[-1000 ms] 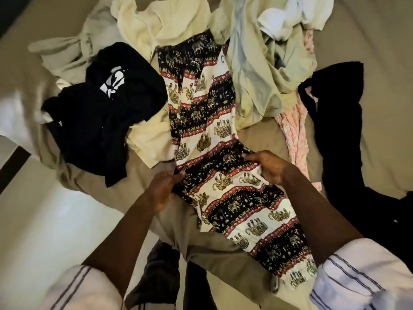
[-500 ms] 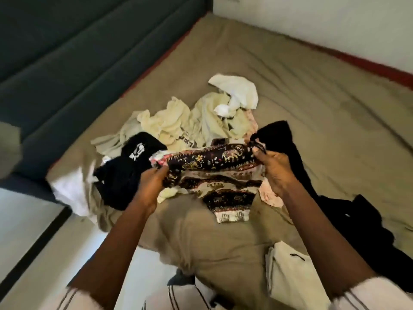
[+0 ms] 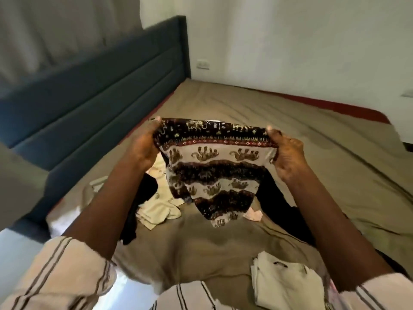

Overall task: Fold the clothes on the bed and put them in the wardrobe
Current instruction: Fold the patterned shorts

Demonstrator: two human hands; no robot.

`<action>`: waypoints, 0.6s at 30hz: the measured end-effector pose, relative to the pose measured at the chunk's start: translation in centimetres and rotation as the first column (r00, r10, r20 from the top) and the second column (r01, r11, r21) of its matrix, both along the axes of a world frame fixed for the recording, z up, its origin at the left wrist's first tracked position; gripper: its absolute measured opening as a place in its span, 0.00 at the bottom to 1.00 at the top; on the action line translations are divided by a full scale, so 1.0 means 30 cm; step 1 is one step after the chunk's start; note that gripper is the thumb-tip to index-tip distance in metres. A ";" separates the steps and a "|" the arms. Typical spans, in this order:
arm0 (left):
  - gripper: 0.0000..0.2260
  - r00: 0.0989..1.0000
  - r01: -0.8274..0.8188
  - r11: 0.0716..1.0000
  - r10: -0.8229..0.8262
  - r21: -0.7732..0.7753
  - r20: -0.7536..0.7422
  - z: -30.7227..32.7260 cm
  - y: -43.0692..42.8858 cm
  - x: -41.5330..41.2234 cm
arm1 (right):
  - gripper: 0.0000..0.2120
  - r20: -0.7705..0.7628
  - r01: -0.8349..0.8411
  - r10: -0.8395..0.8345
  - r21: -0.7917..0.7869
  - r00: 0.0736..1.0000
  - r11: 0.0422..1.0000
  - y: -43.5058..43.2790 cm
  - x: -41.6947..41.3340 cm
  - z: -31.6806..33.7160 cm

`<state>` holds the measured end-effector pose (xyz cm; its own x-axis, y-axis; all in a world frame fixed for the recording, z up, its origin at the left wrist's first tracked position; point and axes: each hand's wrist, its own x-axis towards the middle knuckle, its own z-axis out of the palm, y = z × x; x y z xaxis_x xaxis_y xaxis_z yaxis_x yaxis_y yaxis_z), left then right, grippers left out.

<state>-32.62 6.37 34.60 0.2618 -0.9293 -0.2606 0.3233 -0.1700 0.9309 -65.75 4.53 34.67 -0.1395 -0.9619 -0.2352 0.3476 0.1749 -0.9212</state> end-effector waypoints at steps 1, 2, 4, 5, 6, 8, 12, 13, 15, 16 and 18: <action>0.10 0.997 0.071 0.997 -0.071 0.001 0.043 0.004 0.008 -0.031 | 0.06 -0.046 -0.032 0.033 0.020 0.998 0.999 0.018 -0.008 -0.004; 0.10 0.980 0.157 0.986 -0.164 0.062 0.112 -0.010 0.013 -0.065 | 0.06 -0.087 -0.066 0.072 0.068 0.994 0.996 0.033 -0.011 -0.017; 0.08 0.934 0.221 0.946 -0.275 0.237 0.229 -0.059 0.002 -0.123 | 0.07 -0.104 -0.118 0.138 0.177 0.985 0.977 0.055 -0.028 -0.054; 0.07 0.925 0.205 0.935 -0.282 0.290 0.255 -0.065 -0.008 -0.140 | 0.07 -0.083 -0.111 0.131 0.216 0.988 0.970 0.054 -0.041 -0.067; 0.06 0.930 0.201 0.929 -0.280 0.312 0.236 -0.061 -0.021 -0.152 | 0.07 -0.044 -0.099 0.113 0.240 0.993 0.966 0.058 -0.063 -0.070; 0.06 0.960 0.240 0.929 -0.270 0.280 0.074 -0.040 -0.050 -0.149 | 0.10 0.096 -0.073 0.049 0.258 0.994 0.963 0.063 -0.106 -0.063; 0.09 0.920 0.387 0.901 -0.392 0.194 -0.014 -0.069 -0.050 -0.153 | 0.05 0.226 -0.070 0.016 0.236 0.974 0.969 0.072 -0.191 -0.062; 0.06 0.881 0.430 0.864 -0.465 0.262 0.084 -0.092 -0.040 -0.180 | 0.05 0.173 -0.089 0.043 0.265 0.984 0.960 0.082 -0.203 -0.076; 0.04 0.828 0.397 0.832 -0.507 0.388 0.239 -0.136 -0.023 -0.236 | 0.07 0.041 -0.109 0.101 0.341 0.994 0.934 0.099 -0.214 -0.120; 0.04 0.836 0.365 0.833 -0.489 0.415 0.247 -0.150 -0.025 -0.255 | 0.08 -0.026 -0.097 0.114 0.370 0.993 0.924 0.105 -0.221 -0.140; 0.07 0.869 0.344 0.836 -0.456 0.428 0.193 -0.159 -0.040 -0.264 | 0.06 -0.135 -0.023 0.083 0.400 0.987 0.916 0.113 -0.237 -0.165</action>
